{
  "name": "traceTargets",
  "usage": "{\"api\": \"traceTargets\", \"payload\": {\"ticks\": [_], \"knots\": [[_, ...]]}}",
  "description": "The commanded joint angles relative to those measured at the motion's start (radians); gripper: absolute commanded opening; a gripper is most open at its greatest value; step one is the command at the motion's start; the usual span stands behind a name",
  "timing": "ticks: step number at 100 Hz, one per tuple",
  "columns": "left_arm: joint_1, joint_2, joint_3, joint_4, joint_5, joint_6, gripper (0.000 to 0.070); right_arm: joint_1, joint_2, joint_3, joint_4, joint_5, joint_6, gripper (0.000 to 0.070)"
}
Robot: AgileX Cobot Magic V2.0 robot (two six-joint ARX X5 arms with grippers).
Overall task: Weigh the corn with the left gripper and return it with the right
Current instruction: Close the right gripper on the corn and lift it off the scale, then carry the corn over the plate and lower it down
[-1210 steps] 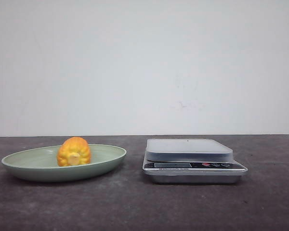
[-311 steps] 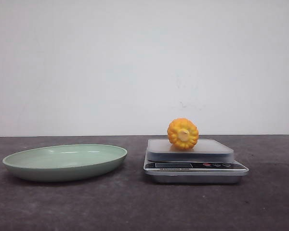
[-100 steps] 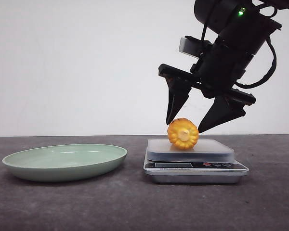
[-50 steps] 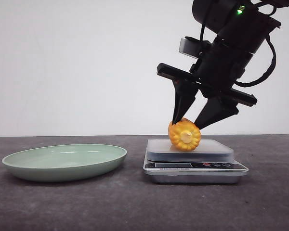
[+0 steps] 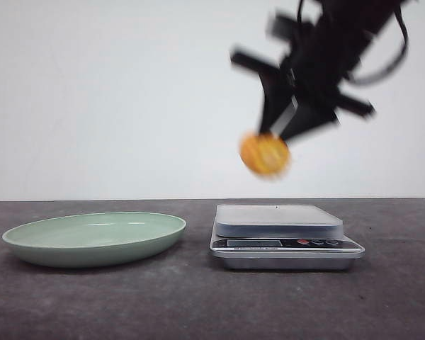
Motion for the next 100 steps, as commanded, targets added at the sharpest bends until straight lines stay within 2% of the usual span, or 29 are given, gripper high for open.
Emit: {"api": "traceTargets", "payload": {"ticks": [1,46,83,87,90,100], "knots": [[-0.004,-0.001,0.011,-0.02,0.0,0.009,0.0431,0.036,0.006,0.068,-0.015,-0.011,-0.037,0.0],[-0.004,-0.001,0.011,0.008,0.01,0.006,0.0431,0.225,0.199,0.262,-0.014,-0.008,-0.039,0.0],[-0.004,-0.001,0.011,0.001,0.011,0.005,0.0431,0.265,0.438,0.298,-0.01,-0.016,-0.039,0.0015],[-0.004,-0.001,0.011,0.001,0.011,0.005,0.0431,0.265,0.455,0.298,-0.004,-0.016,-0.038,0.0039],[-0.004,-0.001,0.011,0.001,0.011,0.005,0.0431,0.265,0.467,0.298,-0.002,-0.016,-0.038,0.0091],[-0.004,-0.001,0.011,0.002,0.011,0.005,0.0431,0.265,0.486,0.298,0.003,-0.029,-0.033,0.0408]]}}
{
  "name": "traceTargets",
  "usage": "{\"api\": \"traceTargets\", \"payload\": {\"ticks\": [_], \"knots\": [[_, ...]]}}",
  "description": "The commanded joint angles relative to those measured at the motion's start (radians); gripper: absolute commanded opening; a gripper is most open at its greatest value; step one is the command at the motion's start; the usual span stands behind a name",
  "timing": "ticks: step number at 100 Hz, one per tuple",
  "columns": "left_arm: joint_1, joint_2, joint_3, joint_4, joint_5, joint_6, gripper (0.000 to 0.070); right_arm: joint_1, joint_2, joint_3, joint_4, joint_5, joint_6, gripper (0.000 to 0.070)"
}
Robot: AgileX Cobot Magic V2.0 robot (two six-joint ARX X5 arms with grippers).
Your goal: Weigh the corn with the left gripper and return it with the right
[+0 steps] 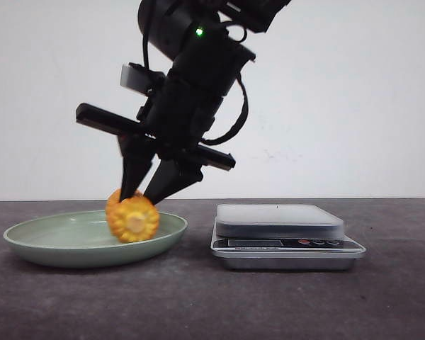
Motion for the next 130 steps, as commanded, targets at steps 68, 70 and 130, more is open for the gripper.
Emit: {"api": "traceTargets", "payload": {"ticks": [68,70,130], "knots": [[-0.004,-0.001,0.011,0.011,0.004,0.027,0.0431,-0.129,-0.438,0.023,-0.138,-0.001,-0.155,0.051],[-0.004,-0.001,0.011,0.014,0.004,0.029,0.0431,-0.138,-0.47,0.023,-0.155,0.005,-0.16,0.051],[-0.004,0.0,-0.044,0.281,0.005,0.092,0.043,-0.239,-1.33,0.016,-0.787,0.301,-0.164,0.0511]]}}
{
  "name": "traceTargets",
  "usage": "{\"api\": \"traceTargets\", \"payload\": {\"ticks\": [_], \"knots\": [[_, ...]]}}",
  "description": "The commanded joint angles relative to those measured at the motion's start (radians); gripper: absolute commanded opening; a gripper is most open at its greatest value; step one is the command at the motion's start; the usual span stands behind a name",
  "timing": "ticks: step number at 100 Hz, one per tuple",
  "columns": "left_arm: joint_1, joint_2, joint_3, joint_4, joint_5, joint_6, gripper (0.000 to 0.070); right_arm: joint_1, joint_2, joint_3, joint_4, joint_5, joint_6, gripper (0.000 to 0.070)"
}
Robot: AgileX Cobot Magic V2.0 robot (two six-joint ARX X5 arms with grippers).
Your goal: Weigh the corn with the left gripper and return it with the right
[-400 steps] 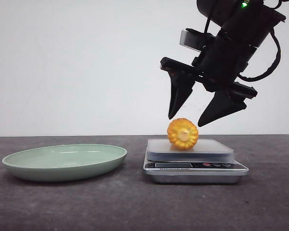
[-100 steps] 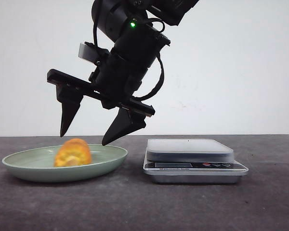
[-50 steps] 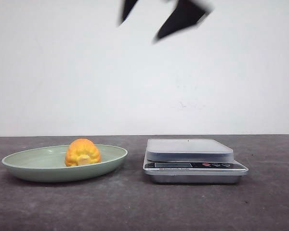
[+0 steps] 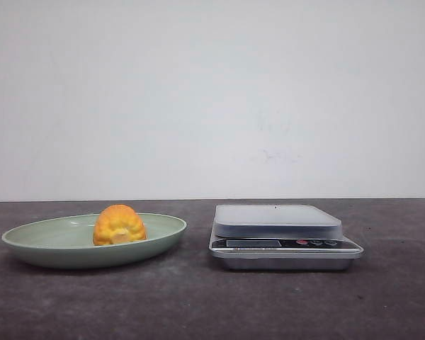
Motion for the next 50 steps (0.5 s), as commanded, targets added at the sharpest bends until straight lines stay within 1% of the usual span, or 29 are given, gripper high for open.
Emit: {"api": "traceTargets", "payload": {"ticks": [1,8,22,25,27,33,37,41,45,46,50], "knots": [[-0.004,0.0,-0.008,0.022,0.005,0.011,0.0431,0.008,-0.058,0.009,-0.045,0.003,0.033,0.051],[-0.004,0.0,-0.042,0.043,0.015,0.0,0.0429,0.008,-0.128,-0.017,-0.095,0.001,0.057,0.051],[-0.004,0.0,-0.126,0.114,0.078,-0.003,0.0426,0.008,-0.223,-0.115,-0.111,0.001,0.085,0.0506],[-0.004,0.0,-0.142,0.13,0.091,-0.006,0.0415,0.008,-0.241,-0.143,-0.107,0.0,0.092,0.0489],[-0.004,0.0,-0.151,0.138,0.1,-0.006,0.0396,0.008,-0.252,-0.161,-0.103,0.0,0.094,0.0472],[-0.004,0.0,-0.177,0.16,0.117,-0.007,0.03,0.008,-0.284,-0.216,-0.092,0.001,0.096,0.0405],[-0.004,0.0,-0.189,0.168,0.125,-0.008,0.0221,0.008,-0.303,-0.253,-0.079,0.001,0.096,0.0331],[-0.004,0.0,-0.197,0.171,0.124,-0.006,0.0131,0.008,-0.322,-0.291,-0.064,0.001,0.096,0.0182],[-0.004,0.0,-0.202,0.175,0.124,-0.004,0.002,0.008,-0.336,-0.326,-0.044,0.001,0.095,0.0009],[-0.004,0.0,-0.202,0.176,0.124,-0.002,0.0,0.008,-0.34,-0.334,-0.04,0.001,0.095,0.0],[-0.004,0.0,-0.203,0.187,0.124,0.002,0.0001,0.008,-0.35,-0.361,-0.023,0.004,0.095,0.0009]]}}
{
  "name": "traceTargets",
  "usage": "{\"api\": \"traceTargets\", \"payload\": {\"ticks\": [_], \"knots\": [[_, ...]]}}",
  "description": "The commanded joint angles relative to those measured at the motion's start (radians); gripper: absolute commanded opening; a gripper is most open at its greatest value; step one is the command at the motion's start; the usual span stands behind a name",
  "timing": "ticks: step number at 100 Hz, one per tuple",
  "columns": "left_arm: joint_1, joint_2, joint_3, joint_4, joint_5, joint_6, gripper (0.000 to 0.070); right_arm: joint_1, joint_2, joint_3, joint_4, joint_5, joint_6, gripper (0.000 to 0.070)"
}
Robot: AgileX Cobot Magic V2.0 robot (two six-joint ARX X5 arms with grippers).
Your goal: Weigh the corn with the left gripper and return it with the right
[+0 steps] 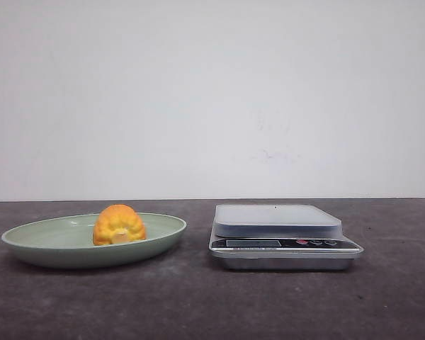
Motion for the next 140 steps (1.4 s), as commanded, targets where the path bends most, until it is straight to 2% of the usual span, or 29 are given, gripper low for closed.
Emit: {"api": "traceTargets", "payload": {"ticks": [1,18,30,94,110,114,127,140], "knots": [[-0.004,0.0,0.01,0.03,0.001,0.005,0.0,0.008,-0.014,-0.034,0.042,0.005,0.01,0.0008],[-0.004,0.0,0.01,0.057,0.001,0.011,0.0,0.008,-0.024,-0.108,0.107,-0.001,0.012,0.0007],[-0.004,0.0,0.01,0.047,0.001,0.01,0.0,0.008,-0.023,-0.108,0.106,-0.003,0.048,0.0007],[-0.003,-0.001,0.01,0.05,0.001,0.01,0.0,0.008,-0.023,-0.108,0.106,0.0,0.047,0.0008],[0.072,-0.005,-0.017,0.077,0.001,0.011,0.0,0.008,-0.023,-0.108,0.106,0.0,0.047,0.0007],[0.106,-0.009,-0.039,0.098,0.0,0.02,0.0,0.008,-0.023,-0.108,0.106,0.0,0.047,0.0007],[0.222,-0.02,-0.182,0.293,0.005,0.13,0.0,0.008,-0.023,-0.108,0.106,0.0,0.047,0.0007],[0.33,-0.044,-0.362,0.511,0.074,0.203,0.0,0.008,-0.023,-0.108,0.106,0.0,0.047,0.0007]]}}
